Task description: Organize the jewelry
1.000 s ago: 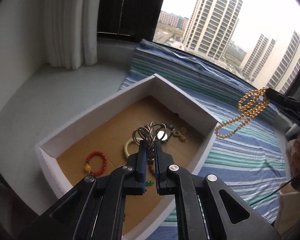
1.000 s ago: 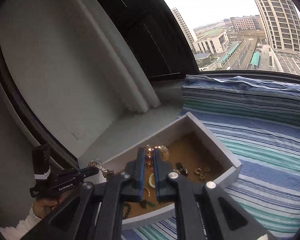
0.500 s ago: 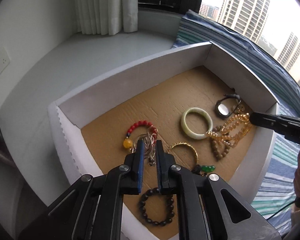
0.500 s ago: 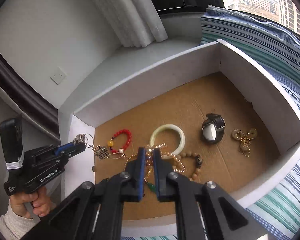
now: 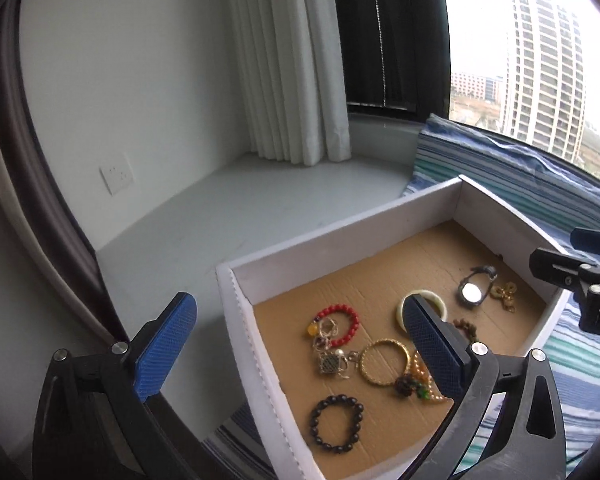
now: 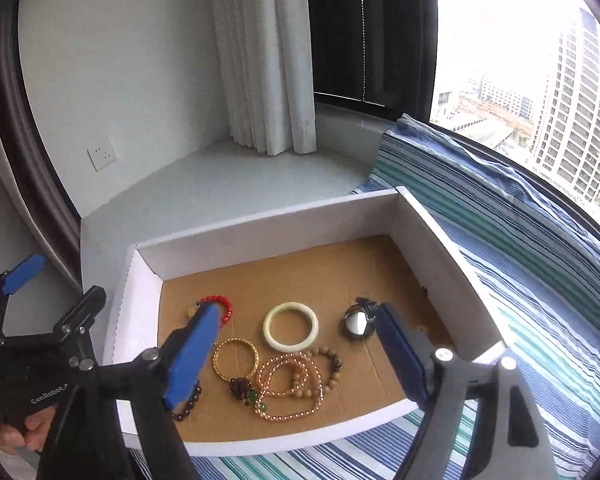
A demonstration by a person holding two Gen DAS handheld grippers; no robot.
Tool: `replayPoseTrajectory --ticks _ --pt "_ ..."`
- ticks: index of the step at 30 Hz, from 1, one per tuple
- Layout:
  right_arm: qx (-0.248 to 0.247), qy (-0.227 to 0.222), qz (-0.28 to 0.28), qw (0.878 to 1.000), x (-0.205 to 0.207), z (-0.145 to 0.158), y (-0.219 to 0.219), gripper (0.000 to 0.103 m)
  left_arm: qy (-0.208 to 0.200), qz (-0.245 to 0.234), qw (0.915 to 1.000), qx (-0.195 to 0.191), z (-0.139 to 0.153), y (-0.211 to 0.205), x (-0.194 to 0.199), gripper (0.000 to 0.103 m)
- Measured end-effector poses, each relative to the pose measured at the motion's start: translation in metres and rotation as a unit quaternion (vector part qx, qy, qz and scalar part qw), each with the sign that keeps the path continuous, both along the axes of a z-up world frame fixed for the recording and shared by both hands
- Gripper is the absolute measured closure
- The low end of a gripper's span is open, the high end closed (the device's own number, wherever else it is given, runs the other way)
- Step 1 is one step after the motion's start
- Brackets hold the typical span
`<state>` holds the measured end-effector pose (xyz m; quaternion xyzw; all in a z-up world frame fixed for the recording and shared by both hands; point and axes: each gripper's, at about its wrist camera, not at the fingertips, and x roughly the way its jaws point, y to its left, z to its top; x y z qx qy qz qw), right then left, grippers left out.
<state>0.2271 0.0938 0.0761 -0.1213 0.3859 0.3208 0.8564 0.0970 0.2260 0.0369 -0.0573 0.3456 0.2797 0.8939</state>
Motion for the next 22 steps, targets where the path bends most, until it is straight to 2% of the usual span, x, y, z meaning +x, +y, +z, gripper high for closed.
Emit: replayPoseTrajectory --ticks 2,4,9,17,22 --pt "-0.014 -0.002 -0.001 1.000 -0.008 -0.007 -0.001 0.021 0.028 -0.018 0.9985 -0.044 -0.007 -0.003 0.002 0.000" --pt "-0.037 -0.006 -0.001 0.999 -0.015 -0.017 0.001 0.021 0.044 -0.027 0.9967 -0.062 -0.013 -0.007 0.005 0.000" --pt "-0.081 -0.016 0.000 0.997 -0.026 -0.035 0.003 0.021 0.056 -0.007 0.9966 -0.060 -0.022 -0.015 0.004 0.001" --pt "-0.082 -0.027 -0.007 0.996 -0.028 -0.037 0.004 0.021 0.048 0.016 0.9962 -0.070 -0.025 -0.008 0.001 0.001" --pt "-0.075 -0.031 -0.002 0.997 -0.030 -0.035 0.005 0.021 0.038 0.019 0.9973 -0.059 -0.024 -0.009 -0.001 0.001"
